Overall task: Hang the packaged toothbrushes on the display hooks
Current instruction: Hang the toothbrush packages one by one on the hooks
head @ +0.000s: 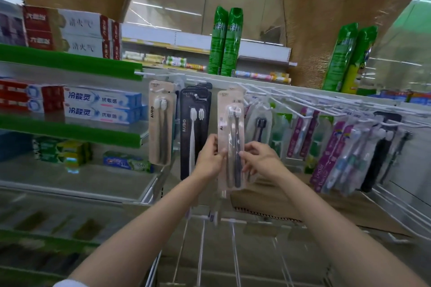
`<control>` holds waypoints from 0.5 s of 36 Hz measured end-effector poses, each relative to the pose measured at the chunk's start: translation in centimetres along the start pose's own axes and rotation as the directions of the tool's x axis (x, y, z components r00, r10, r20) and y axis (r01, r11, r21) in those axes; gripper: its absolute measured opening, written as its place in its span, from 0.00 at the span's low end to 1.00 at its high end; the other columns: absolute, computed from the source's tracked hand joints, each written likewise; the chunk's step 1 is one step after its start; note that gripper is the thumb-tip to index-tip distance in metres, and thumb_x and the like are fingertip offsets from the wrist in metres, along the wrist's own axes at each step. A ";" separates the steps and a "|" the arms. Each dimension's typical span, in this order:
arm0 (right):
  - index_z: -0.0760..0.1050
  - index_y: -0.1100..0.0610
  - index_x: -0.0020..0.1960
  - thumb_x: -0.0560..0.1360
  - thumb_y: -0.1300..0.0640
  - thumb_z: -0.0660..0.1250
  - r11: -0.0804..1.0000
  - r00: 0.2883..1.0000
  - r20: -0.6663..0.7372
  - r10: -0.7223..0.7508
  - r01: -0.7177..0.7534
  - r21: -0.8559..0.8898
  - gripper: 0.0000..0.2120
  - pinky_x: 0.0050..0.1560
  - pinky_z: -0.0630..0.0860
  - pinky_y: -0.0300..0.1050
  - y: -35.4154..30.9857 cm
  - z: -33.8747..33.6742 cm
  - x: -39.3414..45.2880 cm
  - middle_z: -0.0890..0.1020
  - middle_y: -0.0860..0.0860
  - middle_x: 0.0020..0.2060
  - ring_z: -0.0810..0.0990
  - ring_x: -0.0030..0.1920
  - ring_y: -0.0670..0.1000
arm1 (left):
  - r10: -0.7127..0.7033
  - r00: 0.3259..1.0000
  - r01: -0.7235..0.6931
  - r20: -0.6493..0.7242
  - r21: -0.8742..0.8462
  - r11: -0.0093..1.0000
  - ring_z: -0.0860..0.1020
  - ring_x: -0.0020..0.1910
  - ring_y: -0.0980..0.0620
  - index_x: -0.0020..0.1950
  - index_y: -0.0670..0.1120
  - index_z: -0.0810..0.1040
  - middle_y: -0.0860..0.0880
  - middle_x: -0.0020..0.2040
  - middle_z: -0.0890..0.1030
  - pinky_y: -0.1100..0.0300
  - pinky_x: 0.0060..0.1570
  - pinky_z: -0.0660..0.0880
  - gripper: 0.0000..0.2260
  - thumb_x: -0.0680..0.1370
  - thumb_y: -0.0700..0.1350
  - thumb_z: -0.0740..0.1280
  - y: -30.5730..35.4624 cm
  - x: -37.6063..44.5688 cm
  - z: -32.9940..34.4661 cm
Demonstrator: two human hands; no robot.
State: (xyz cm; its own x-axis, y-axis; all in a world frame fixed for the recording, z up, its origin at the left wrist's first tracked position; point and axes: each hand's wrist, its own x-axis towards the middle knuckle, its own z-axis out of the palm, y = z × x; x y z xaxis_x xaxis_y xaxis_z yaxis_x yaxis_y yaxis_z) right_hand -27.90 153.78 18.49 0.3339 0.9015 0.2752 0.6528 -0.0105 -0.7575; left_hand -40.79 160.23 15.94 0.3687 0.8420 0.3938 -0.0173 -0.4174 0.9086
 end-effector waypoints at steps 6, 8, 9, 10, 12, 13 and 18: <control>0.74 0.60 0.57 0.78 0.61 0.63 0.995 0.999 0.006 0.043 -0.044 0.086 0.08 0.25 0.73 0.37 2.3 -2.6 -0.7 0.81 0.54 0.46 0.79 0.30 0.49 | -0.008 0.991 0.023 -0.135 0.110 0.994 0.75 0.43 0.55 0.55 0.48 0.70 0.52 0.45 0.76 0.62 0.41 0.70 0.06 0.80 0.39 0.59 0.8 2.3 1.2; 0.74 0.59 0.56 0.79 0.61 0.62 0.994 0.999 -0.003 0.053 -0.052 0.096 0.07 0.25 0.74 0.37 3.1 -3.6 -0.9 0.81 0.53 0.45 0.80 0.30 0.49 | 0.022 0.991 0.007 -0.131 0.217 0.976 0.74 0.39 0.57 0.56 0.49 0.69 0.52 0.43 0.75 0.62 0.37 0.66 0.06 0.80 0.41 0.57 0.6 2.9 1.3; 0.74 0.58 0.55 0.79 0.60 0.62 0.994 0.998 -0.010 0.055 -0.054 0.091 0.06 0.25 0.74 0.37 3.4 -4.1 -0.9 0.81 0.53 0.45 0.80 0.31 0.49 | 0.036 0.991 0.000 -0.126 0.279 0.960 0.73 0.38 0.55 0.56 0.49 0.69 0.51 0.44 0.75 0.60 0.39 0.65 0.06 0.81 0.42 0.56 0.5 3.2 1.3; 0.73 0.58 0.54 0.79 0.60 0.61 0.995 0.998 -0.024 0.055 -0.053 0.090 0.05 0.25 0.74 0.37 3.8 -4.6 -0.9 0.81 0.53 0.45 0.80 0.31 0.49 | 0.045 0.991 -0.001 -0.127 0.332 0.943 0.74 0.41 0.51 0.57 0.48 0.70 0.49 0.45 0.76 0.59 0.41 0.65 0.07 0.81 0.43 0.56 0.3 3.5 1.3; 0.73 0.58 0.54 0.80 0.62 0.60 0.994 0.996 -0.068 0.059 -0.052 0.099 0.05 0.25 0.74 0.37 4.4 -5.5 -0.8 0.81 0.55 0.45 0.80 0.31 0.49 | 0.028 0.989 0.029 -0.143 0.378 0.925 0.76 0.47 0.45 0.56 0.48 0.71 0.46 0.47 0.77 0.57 0.44 0.66 0.08 0.81 0.46 0.55 0.1 4.2 1.4; 0.73 0.59 0.54 0.80 0.63 0.59 0.994 0.994 -0.092 0.062 -0.053 0.098 0.06 0.26 0.74 0.37 4.6 -5.8 -0.5 0.81 0.55 0.44 0.79 0.31 0.49 | 0.008 0.988 0.052 -0.156 0.378 0.924 0.76 0.48 0.44 0.55 0.48 0.70 0.46 0.47 0.76 0.56 0.44 0.67 0.07 0.81 0.46 0.55 0.1 4.4 1.5; 0.71 0.64 0.64 0.81 0.65 0.54 0.991 0.987 -0.155 0.042 -0.021 0.133 0.14 0.50 0.79 0.44 5.1 -7.2 1.6 0.78 0.59 0.57 0.79 0.55 0.55 | -0.036 0.981 0.103 -0.191 0.355 0.929 0.75 0.43 0.47 0.58 0.46 0.68 0.45 0.47 0.76 0.52 0.43 0.73 0.07 0.81 0.44 0.56 0.6 4.6 2.5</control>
State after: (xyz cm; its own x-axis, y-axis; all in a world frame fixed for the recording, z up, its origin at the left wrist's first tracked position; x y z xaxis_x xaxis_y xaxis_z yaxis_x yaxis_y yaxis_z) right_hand -19.13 152.02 19.38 0.4621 0.8225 0.3316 0.5492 0.0281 -0.8352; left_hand -36.75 162.97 17.93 0.1851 0.9061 0.3805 0.3516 -0.4226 0.8353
